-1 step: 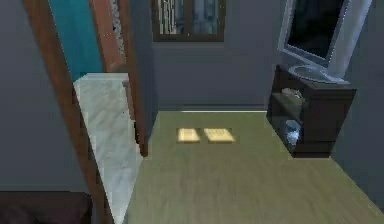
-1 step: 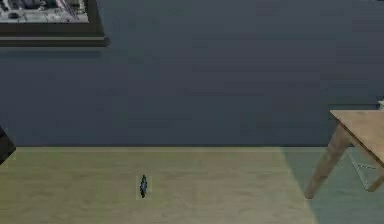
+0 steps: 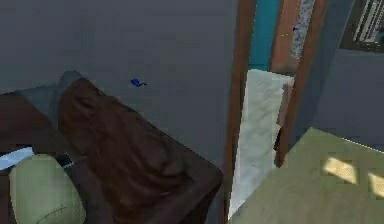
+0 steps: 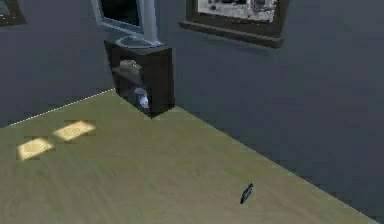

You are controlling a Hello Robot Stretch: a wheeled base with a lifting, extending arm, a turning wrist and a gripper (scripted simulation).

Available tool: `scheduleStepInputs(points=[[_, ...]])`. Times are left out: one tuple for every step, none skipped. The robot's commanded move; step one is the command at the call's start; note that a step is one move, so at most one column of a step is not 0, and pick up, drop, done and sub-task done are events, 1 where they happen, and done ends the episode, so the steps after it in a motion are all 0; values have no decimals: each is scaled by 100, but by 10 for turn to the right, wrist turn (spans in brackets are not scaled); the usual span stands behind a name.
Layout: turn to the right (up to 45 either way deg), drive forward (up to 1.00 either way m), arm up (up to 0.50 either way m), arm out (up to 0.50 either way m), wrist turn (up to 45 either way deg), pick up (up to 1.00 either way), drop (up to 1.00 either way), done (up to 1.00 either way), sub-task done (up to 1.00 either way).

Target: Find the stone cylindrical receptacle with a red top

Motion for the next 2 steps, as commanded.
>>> scheduleStepInputs(points=[[-450,0,0,0,0,0,0,0,0],[-450,0,0,0,0,0,0,0,0]])
